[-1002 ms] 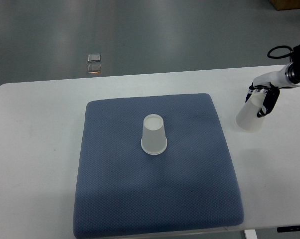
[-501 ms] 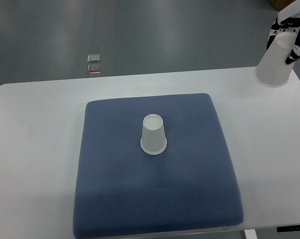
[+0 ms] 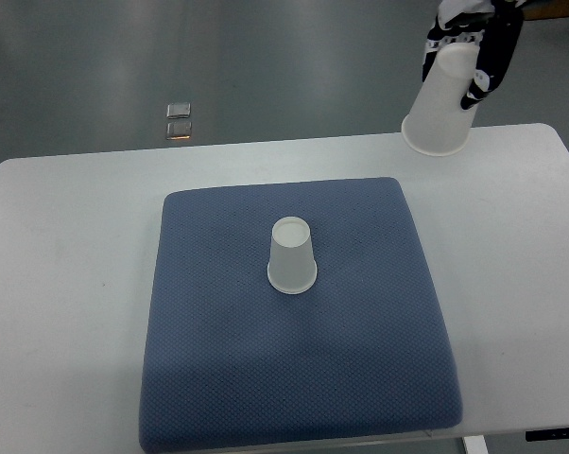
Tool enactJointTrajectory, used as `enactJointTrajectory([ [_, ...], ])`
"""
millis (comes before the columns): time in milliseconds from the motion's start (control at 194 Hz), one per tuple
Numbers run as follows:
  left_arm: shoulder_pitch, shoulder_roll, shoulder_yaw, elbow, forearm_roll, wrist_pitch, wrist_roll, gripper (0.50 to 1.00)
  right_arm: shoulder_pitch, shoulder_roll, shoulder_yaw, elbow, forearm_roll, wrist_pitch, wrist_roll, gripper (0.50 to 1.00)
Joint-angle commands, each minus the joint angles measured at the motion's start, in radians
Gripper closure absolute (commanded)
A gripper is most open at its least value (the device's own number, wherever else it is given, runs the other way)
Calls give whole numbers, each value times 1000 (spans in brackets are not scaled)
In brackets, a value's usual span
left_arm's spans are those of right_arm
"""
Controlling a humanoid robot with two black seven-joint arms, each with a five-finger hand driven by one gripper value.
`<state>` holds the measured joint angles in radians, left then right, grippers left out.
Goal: Stack paper cups
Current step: 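Carry the cup over the cup on the pad and lower it on top, then open the right hand to release the stacked cup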
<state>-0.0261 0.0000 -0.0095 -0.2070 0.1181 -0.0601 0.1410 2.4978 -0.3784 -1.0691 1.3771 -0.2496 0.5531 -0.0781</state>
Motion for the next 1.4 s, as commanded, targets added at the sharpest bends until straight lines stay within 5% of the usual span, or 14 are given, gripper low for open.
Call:
enactJointTrajectory([
  [0,0,0,-1,1,0,0,0,500,19,96,23,-3,41,-1,0,754],
  [646,0,0,0,9,0,0,2,500,-125,377,130,-95,128,-105,0,750],
  [1038,0,0,0,9,0,0,0,500,-208,378,129,-98,159,-180,0,746],
  [1395,0,0,-1,9,0,0,0,500,-263,378,129,-102,162,-216,-2,679],
])
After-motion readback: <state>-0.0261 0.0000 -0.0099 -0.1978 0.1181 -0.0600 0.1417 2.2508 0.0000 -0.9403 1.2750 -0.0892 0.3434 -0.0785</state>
